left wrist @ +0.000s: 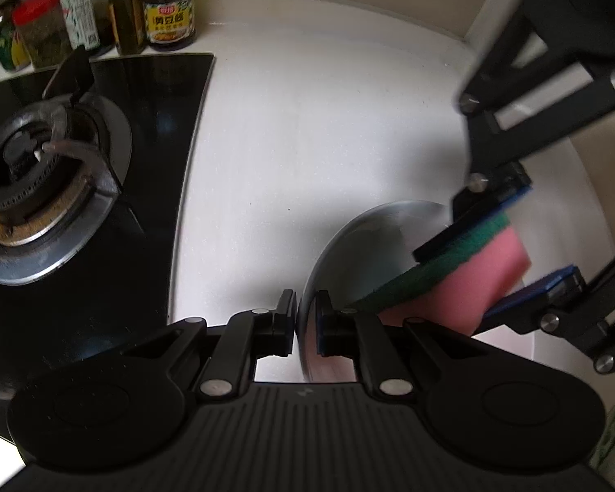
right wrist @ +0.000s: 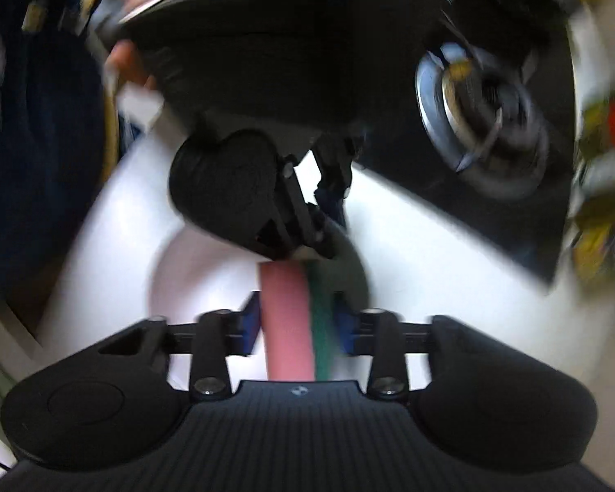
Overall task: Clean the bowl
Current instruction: 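Hold the bowl with the left gripper while the right scrubs the bowl interior, then hold the bowl with the left gripper while the right keeps scrubbing with the sponge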
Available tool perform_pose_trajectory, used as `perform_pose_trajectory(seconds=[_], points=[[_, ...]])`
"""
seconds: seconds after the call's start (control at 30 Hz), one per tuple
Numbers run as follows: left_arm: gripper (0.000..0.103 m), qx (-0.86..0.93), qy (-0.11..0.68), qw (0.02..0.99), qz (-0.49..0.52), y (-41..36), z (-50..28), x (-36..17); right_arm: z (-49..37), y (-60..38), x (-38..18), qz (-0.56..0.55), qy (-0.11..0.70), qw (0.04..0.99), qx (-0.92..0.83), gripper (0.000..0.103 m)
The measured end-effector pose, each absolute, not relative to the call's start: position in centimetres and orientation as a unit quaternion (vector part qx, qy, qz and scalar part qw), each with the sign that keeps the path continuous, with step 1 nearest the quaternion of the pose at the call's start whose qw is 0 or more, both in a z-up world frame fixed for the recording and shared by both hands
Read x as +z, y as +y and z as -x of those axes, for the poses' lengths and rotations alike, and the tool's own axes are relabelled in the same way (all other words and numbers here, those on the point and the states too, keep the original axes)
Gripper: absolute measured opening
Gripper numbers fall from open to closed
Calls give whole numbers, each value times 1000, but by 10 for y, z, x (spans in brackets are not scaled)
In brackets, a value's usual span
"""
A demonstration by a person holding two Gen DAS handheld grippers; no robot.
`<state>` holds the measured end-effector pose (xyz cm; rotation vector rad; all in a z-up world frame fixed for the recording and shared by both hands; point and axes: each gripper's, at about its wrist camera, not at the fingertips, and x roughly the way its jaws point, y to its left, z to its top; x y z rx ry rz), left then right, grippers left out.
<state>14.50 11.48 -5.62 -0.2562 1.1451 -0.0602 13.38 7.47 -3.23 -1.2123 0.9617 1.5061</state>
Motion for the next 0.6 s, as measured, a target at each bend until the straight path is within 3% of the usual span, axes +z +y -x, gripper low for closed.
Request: perform_pose_trajectory(seconds=[0.2, 0.6], points=[[8, 8, 551, 828, 107, 108, -118, -50, -143, 38, -29, 391, 452, 586, 547, 25], [9, 9, 553, 830, 70, 98, -112, -54, -159, 48, -34, 317, 471, 601, 563, 24]])
